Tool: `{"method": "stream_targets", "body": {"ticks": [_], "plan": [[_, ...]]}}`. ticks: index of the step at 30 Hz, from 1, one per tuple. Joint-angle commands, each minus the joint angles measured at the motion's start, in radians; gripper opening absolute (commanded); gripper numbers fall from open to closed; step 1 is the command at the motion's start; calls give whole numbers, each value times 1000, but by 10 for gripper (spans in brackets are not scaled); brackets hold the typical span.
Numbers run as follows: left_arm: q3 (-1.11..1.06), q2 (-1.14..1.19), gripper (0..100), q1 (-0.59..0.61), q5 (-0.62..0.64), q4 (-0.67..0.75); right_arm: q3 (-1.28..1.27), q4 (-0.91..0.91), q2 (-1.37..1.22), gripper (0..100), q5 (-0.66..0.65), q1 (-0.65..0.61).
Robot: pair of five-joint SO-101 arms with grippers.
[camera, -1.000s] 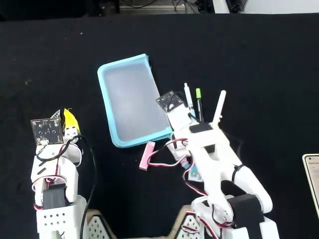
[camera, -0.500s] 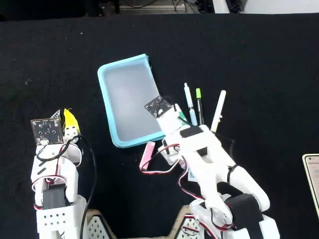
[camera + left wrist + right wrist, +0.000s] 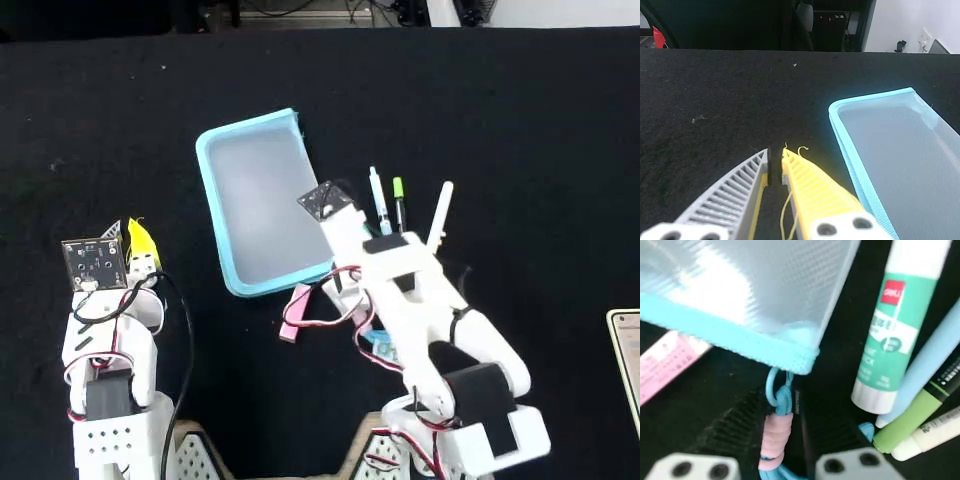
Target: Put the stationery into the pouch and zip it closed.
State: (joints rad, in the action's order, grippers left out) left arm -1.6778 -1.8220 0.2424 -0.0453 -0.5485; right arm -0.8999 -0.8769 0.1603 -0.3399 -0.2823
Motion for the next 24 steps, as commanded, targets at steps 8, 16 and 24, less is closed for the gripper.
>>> {"method": "stream_targets", "body": {"ticks": [8, 16, 24], "plan": [[-21, -6, 62, -8, 2, -2, 142, -123, 274, 11, -60, -9], [-21, -6, 62, -8, 8, 5, 134, -129, 549, 11, -54, -250], [-21, -6, 62, 4, 3, 51, -76, 35, 670, 11, -54, -356]]}}
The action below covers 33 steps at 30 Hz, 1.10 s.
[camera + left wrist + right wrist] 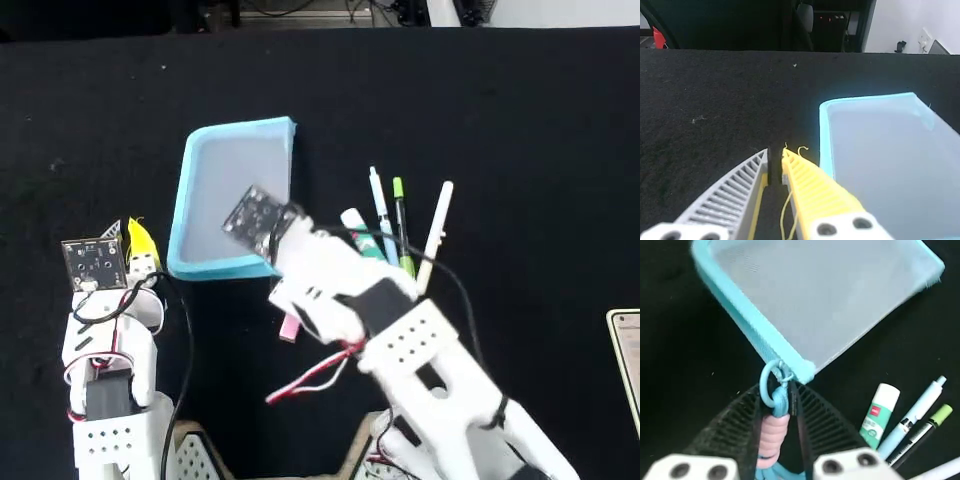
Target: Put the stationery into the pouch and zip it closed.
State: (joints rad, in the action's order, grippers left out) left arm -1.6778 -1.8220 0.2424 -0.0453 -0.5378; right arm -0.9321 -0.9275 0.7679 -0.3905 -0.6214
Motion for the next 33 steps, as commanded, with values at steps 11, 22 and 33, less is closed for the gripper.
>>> {"method": "stream_targets", "body": {"ticks": [11, 22, 33], "plan": [[-21, -5, 62, -94, 3, 94, -180, 167, 255, 11, -2, -20], [-28, 143, 62, -288, -158, 75, -315, 167, 633, 11, 0, -20], [-28, 146, 62, -386, -152, 72, -562, 446, 889, 11, 176, -20]]}}
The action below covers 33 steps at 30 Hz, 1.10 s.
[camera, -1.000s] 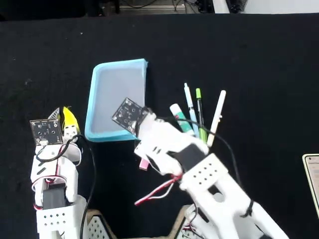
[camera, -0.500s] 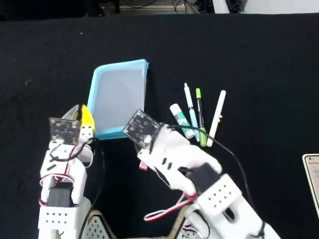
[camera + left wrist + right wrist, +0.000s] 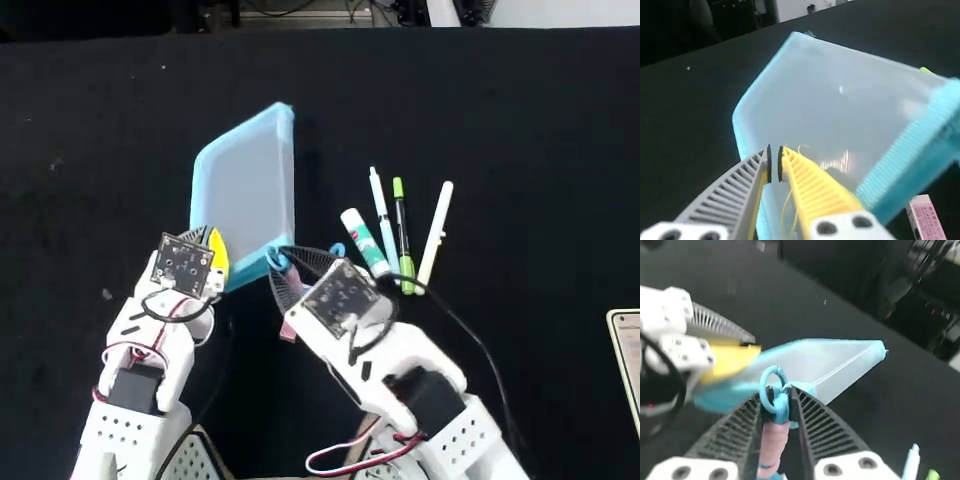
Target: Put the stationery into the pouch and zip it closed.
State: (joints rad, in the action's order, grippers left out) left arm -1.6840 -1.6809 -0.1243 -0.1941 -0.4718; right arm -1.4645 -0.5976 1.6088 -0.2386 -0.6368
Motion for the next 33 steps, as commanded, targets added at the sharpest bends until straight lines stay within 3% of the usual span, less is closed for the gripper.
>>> {"method": "stream_targets", "body": {"ticks": [1, 5, 12, 22, 27, 33], "plan": [[-22, 5, 62, -19, -3, 6, -45, 144, 59, 11, 25, -5], [-24, 6, 62, -18, -3, 3, -13, 172, 65, 11, 31, -17], [-24, 11, 62, -19, -2, 0, 84, 170, -45, 11, 21, -166], [-24, 14, 62, -21, -2, -5, 81, 170, -107, 11, 25, -173], [-24, 14, 62, -81, -2, -37, 54, 170, -104, 11, 23, -175], [-24, 5, 61, -2, -3, -29, 24, 169, -104, 11, 23, -175]]}}
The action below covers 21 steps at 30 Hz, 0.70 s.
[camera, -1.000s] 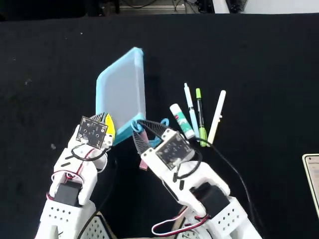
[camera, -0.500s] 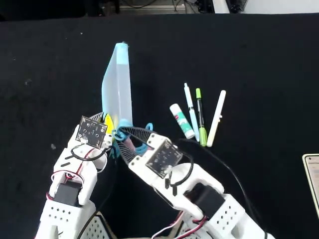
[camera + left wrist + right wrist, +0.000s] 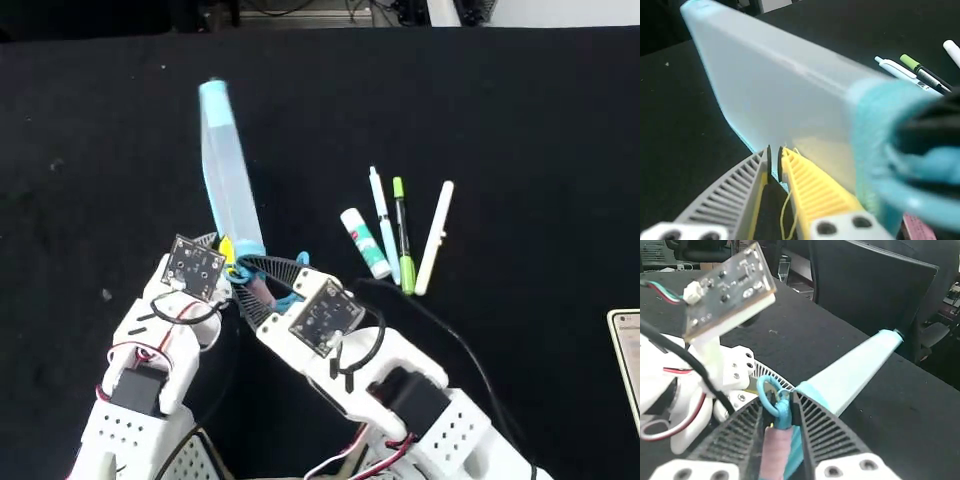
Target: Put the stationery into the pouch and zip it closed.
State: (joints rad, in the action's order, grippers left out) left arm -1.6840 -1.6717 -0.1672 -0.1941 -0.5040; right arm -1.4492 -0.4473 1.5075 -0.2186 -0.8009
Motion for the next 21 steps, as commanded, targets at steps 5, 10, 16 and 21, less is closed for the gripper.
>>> {"method": "stream_targets", "body": {"ticks": [5, 10, 16, 21], "plan": [[-18, -5, 59, 137, -6, 5, 16, -29, -4, 11, 3, -11], [-10, -6, 59, 242, -3, 41, -10, -37, -10, 11, 2, -49], [-24, -6, 58, 229, -3, 49, 8, -46, -2, 11, -104, -109], [-24, -5, 58, 228, -3, 49, 139, -149, -2, 11, -120, 2]]}}
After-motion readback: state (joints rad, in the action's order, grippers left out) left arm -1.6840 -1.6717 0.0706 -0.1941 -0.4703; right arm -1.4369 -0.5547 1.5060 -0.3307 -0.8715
